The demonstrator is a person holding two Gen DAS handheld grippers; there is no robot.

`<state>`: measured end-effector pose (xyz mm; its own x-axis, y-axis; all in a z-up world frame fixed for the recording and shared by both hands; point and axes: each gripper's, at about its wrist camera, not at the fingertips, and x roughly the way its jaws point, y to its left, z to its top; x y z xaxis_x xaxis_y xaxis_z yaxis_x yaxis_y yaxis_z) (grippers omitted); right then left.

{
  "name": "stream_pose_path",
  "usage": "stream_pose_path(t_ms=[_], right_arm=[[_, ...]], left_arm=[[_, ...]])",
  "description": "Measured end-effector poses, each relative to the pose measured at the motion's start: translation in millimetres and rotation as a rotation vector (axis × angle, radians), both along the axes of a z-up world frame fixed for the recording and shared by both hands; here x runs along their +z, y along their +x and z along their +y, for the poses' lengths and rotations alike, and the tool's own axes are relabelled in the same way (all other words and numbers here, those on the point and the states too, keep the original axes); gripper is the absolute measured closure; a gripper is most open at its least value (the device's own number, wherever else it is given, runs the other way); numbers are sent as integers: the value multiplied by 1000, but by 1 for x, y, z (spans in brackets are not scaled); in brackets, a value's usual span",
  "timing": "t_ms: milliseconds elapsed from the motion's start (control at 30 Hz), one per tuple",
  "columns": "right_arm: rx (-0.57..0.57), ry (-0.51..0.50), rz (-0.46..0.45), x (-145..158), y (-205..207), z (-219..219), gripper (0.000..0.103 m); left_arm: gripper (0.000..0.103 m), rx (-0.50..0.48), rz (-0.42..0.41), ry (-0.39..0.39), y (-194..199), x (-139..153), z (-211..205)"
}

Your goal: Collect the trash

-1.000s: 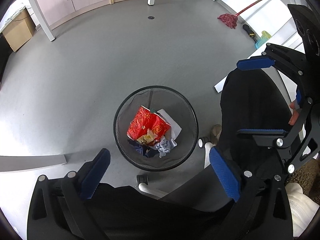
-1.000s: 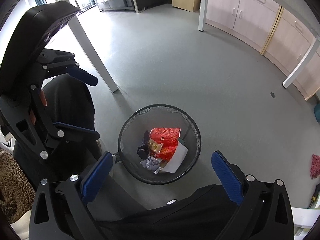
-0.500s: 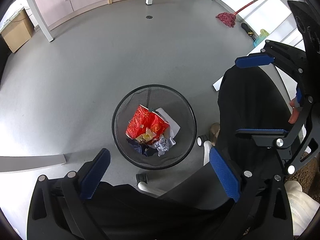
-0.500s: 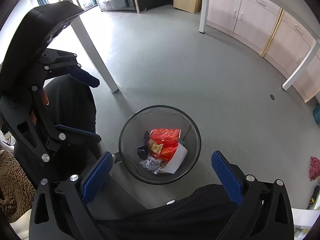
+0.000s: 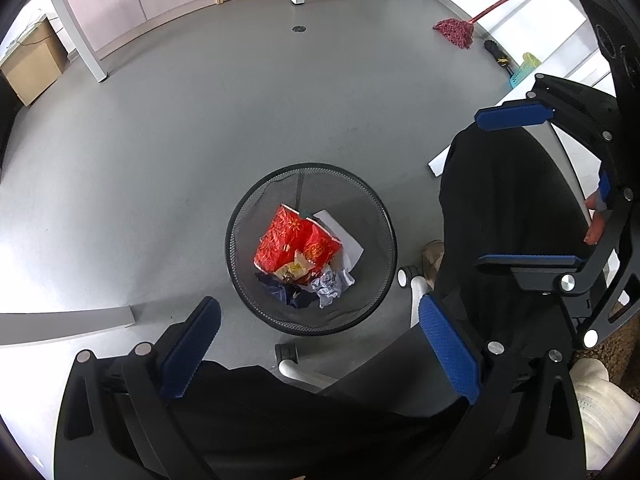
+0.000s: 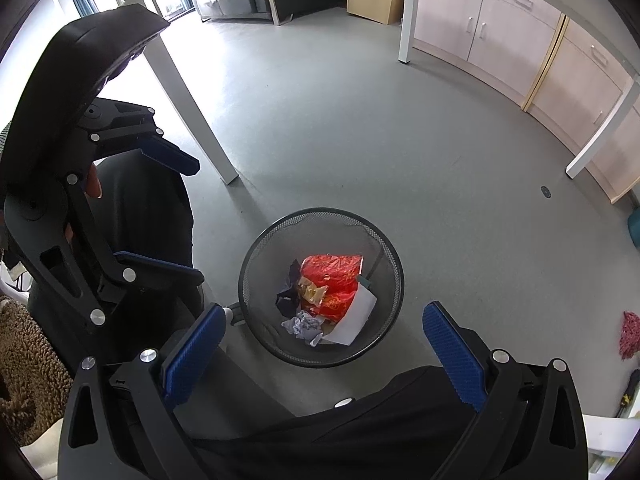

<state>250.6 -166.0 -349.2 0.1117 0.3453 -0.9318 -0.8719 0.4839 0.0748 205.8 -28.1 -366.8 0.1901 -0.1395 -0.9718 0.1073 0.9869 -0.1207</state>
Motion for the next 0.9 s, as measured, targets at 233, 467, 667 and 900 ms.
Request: stream_pose_path(t_ms=[233,467,667,900], right_arm=[[0,-4,3,0,0,0,3],[-2,-5,6,-1,0,0,3],[-2,-8,7,-1,-1,0,3],[-10,-7,15,-3,-1,0,3]], left_arm=[[5,-3,-9,3,-2,2,-1],[5,-8,-5,0,-1,2,-1],[5,-15,-7,1,-1,3,-3],[5,-19,-6,11,-1,4,-4]])
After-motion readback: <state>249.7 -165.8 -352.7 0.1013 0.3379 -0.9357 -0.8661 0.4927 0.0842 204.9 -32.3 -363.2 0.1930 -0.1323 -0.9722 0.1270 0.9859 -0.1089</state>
